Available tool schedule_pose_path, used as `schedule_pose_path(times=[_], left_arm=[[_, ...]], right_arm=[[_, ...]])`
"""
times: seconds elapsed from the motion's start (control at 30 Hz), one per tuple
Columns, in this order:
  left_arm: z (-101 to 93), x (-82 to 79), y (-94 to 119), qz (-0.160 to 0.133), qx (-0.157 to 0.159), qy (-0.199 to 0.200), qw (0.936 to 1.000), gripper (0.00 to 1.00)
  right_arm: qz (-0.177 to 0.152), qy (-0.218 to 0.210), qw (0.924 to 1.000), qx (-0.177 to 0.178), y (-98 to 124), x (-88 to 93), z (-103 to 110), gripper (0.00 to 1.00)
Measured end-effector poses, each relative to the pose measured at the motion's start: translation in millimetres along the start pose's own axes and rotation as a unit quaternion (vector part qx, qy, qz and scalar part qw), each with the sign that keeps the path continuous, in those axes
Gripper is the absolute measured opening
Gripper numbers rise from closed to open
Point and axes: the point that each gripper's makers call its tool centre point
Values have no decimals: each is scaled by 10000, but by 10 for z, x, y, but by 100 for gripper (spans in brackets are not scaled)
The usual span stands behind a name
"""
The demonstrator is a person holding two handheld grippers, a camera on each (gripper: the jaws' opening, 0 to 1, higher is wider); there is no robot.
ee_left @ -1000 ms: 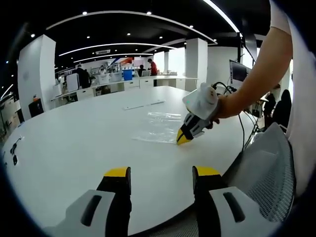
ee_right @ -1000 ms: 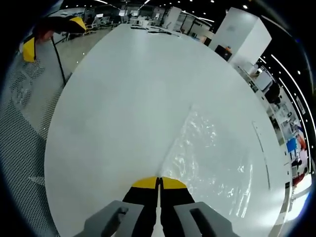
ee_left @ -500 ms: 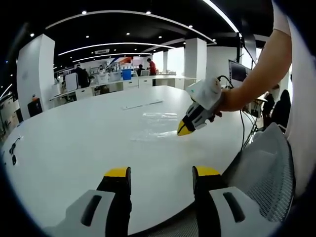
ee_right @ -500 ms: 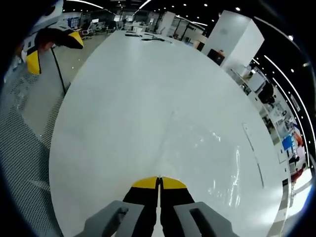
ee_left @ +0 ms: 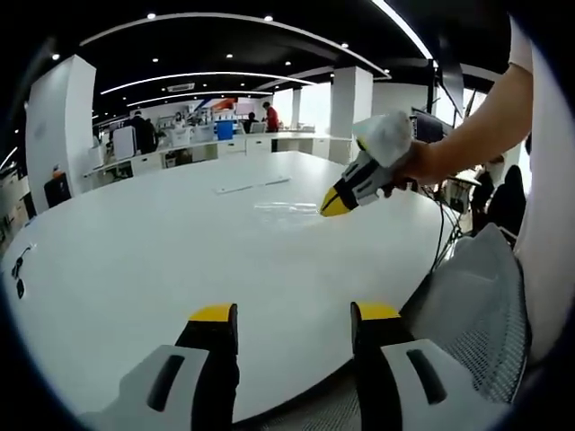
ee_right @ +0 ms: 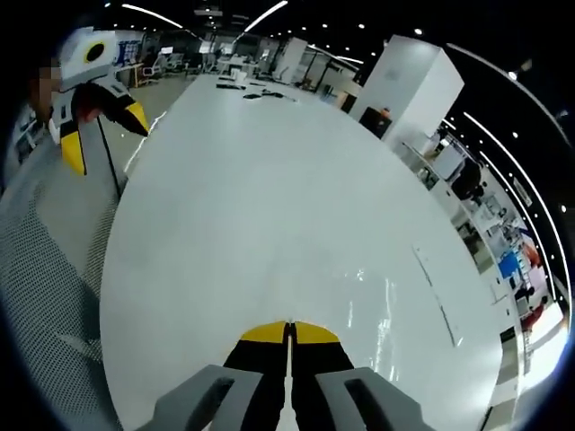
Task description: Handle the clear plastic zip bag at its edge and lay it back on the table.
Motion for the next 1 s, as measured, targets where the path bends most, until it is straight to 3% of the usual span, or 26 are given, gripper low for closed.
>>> schedule_pose_path(times=[0.27, 0.43, 0.67, 1.0], left_arm=[[-20, -1, 2, 114, 155, 77, 9998, 49], [-46, -33, -9, 156, 292, 35, 9994, 49], [-70, -225, -60, 86, 515, -103, 9986, 48], [25, -664, -105, -152, 732, -397, 9964, 46]], right_arm=[[-384, 220, 9990, 78, 331, -238, -143, 0], [-554, 128, 9983, 131, 530, -324, -274, 0], [-811, 39, 9967, 86, 792, -441, -402, 0], [-1226, -1, 9924, -116, 1154, -672, -484, 0]])
Point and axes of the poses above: the point that each gripper's makers call its tool centre point, and the gripper's own axes: y roughly backward along the fingers, z roughly to its left, x roughly out of its underside, and after that the axes turned 4 degrees about x, right-handed
